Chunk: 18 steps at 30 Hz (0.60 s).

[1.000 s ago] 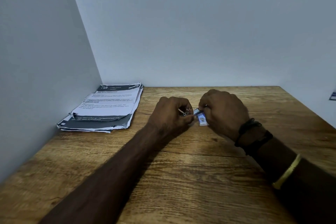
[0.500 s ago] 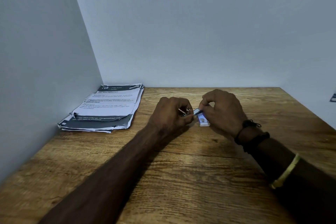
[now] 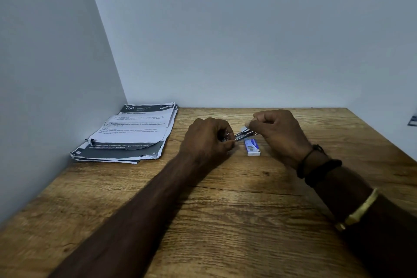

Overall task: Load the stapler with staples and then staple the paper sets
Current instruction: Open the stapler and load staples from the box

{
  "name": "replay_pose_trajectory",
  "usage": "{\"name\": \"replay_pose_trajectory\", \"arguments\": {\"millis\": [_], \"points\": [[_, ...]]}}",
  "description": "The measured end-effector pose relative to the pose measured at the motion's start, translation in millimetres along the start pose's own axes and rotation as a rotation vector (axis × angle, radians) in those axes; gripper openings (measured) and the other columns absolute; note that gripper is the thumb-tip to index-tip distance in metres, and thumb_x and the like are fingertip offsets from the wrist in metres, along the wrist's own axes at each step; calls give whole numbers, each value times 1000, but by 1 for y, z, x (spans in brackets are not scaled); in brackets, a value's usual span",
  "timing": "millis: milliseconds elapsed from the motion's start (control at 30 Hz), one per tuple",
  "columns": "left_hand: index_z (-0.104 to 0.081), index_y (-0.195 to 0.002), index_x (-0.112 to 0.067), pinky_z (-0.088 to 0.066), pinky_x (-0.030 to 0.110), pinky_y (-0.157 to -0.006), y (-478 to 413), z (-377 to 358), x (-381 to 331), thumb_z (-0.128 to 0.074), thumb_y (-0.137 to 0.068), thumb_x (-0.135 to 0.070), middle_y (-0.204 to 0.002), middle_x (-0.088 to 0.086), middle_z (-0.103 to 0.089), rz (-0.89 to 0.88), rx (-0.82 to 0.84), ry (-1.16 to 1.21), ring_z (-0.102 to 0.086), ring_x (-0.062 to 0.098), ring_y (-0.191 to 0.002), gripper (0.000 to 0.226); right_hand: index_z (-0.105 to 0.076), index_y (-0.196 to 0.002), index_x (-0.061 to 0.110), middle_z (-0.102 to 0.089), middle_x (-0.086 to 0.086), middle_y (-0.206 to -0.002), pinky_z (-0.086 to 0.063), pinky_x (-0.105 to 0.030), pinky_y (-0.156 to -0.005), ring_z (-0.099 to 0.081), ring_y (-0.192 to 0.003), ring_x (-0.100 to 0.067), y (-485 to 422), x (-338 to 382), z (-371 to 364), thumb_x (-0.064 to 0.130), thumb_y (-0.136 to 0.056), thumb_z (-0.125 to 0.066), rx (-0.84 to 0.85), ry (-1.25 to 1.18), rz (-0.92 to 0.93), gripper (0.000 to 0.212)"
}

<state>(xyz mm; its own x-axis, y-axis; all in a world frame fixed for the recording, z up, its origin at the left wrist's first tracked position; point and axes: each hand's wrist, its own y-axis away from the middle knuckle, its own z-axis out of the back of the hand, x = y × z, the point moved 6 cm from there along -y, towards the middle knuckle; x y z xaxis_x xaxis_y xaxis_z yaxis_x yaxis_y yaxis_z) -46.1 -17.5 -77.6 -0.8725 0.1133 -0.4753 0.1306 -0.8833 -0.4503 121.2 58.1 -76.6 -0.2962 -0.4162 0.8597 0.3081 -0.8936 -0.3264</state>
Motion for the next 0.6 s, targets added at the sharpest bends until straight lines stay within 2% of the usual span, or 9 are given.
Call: {"name": "replay_pose_trajectory", "arguments": {"millis": [100,167,233,300,467,600], "points": [[-74,-76,-26,-58,36,-72,-2,2,13,-84,-74,-40,-73,-11,-72,108,-12,-27,-67,8,-75,18,-75,-72,22,-69,2,-121,-38,-37,-101,-55,-128,-13,2,-3,-4,32,-83,-77,118,141,17,15],[-74,-76,-24,-58,37,-75,-3,2,20,-84,-73,-40,-77,-9,-73,161,-27,-21,-69,11,-79,19,-75,-72,27,-59,4,-139,-30,-49,-113,-43,-140,-13,5,-6,-11,39,-83,-76,209,258,2,17],[-73,-76,-23,-58,38,-77,-4,2,24,-83,-73,-40,-80,-7,-74,191,-45,-39,-70,14,-83,20,-76,-73,32,-50,5,-151,-23,-56,-116,-34,-145,-14,9,-8,-17,46,-80,-76,271,368,-21,16],[-72,-77,-23,-58,38,-76,-4,2,26,-81,-73,-42,-80,-6,-74,215,-59,-89,-70,17,-84,22,-74,-75,36,-42,5,-157,-19,-56,-116,-30,-148,-17,11,-7,-23,50,-81,-74,311,481,-12,15],[-73,-78,-25,-58,34,-73,-3,-2,30,-80,-71,-46,-80,-6,-73,280,-77,-145,-69,19,-84,23,-75,-79,39,-43,5,-156,-19,-54,-109,-28,-148,-20,11,-8,-25,51,-77,-75,297,581,26,12],[-72,-77,-28,-51,28,-67,-4,-5,32,-81,-71,-49,-82,-9,-73,305,-62,-151,-68,17,-83,23,-77,-79,34,-57,8,-139,-22,-45,-96,-41,-139,-19,11,-7,-27,48,-77,-77,266,567,52,14]]}}
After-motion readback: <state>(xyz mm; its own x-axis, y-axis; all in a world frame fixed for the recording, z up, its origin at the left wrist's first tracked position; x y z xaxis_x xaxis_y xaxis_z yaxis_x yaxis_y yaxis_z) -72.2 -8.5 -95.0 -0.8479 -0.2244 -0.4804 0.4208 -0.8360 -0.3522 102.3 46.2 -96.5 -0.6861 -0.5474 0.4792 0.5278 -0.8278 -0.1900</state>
